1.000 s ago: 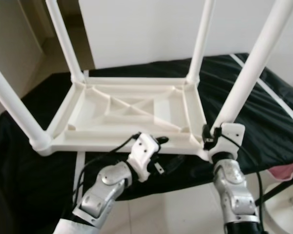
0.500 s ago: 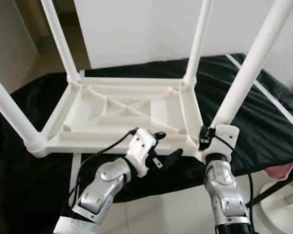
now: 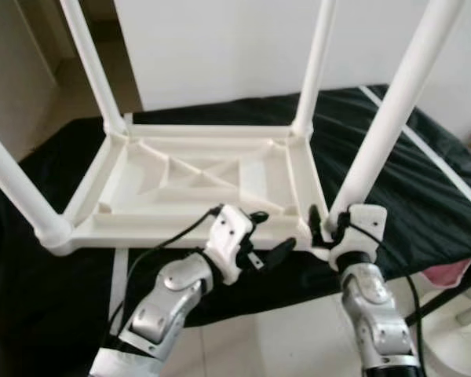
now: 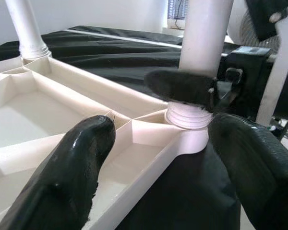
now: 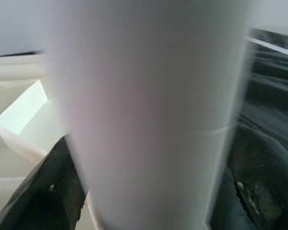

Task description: Building children table

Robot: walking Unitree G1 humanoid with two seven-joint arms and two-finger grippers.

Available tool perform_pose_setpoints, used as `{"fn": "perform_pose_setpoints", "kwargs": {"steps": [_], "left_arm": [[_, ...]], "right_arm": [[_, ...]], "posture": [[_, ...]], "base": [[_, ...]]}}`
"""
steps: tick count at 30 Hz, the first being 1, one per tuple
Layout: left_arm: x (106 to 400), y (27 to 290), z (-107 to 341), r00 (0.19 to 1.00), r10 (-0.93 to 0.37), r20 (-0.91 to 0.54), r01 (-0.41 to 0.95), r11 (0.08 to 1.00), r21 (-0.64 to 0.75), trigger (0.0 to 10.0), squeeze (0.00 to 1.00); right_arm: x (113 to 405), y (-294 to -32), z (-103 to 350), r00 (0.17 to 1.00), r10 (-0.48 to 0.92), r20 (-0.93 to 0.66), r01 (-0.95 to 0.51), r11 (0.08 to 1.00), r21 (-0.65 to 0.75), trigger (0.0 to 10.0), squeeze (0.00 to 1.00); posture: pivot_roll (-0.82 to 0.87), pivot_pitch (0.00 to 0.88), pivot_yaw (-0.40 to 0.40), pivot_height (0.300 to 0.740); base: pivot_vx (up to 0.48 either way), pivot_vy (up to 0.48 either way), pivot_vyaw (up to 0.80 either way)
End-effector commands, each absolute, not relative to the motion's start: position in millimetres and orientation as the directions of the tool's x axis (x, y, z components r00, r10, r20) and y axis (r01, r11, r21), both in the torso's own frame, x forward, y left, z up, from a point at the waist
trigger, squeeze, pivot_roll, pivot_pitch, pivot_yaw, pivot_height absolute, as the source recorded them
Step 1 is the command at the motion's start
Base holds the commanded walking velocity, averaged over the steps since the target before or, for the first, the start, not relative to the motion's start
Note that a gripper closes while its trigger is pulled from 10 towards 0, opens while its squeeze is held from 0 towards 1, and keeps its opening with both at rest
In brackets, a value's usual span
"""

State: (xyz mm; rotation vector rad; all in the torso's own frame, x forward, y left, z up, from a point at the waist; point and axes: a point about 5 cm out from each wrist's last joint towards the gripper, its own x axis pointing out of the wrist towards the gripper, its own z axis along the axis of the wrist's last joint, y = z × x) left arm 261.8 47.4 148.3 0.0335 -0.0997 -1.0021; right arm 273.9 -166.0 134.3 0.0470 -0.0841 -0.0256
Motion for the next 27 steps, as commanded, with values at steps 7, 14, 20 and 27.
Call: {"fn": "perform_pose_setpoints", "kwargs": {"steps": [7,14,20,27], "left_arm": [[265.4,50.7,147.8,0.529,-0.848,0.036,0.839,0.528,0.128,10.0,0.0],[268.6,49.5,150.8,0.545,-0.837,0.046,0.826,0.546,0.142,10.0,0.0],[269.7,49.1,152.2,0.55,-0.834,0.052,0.821,0.551,0.151,10.0,0.0],[271.6,49.6,156.6,0.56,-0.825,0.079,0.811,0.565,0.15,10.0,0.0]], "right_arm": [[276.4,-181.7,145.5,0.97,0.215,0.11,-0.213,0.977,-0.027,10.0,0.0],[288.1,-191.8,142.7,0.915,0.4,0.062,-0.39,0.912,-0.125,10.0,0.0],[291.0,-191.8,140.4,0.896,0.444,0.029,-0.436,0.889,-0.139,0.0,0.0],[291.7,-192.9,133.8,0.872,0.49,-0.006,-0.485,0.861,-0.154,0.0,0.0]], "posture": [[-0.05,0.034,0.001,0.74],[-0.05,0.037,0.004,0.74],[-0.05,0.034,0.001,0.74],[-0.05,0.041,-0.005,0.74]], "base": [[0.0,0.0,0.0],[0.0,0.0,0.0],[0.0,0.0,0.0],[0.0,0.0,0.0]]}}
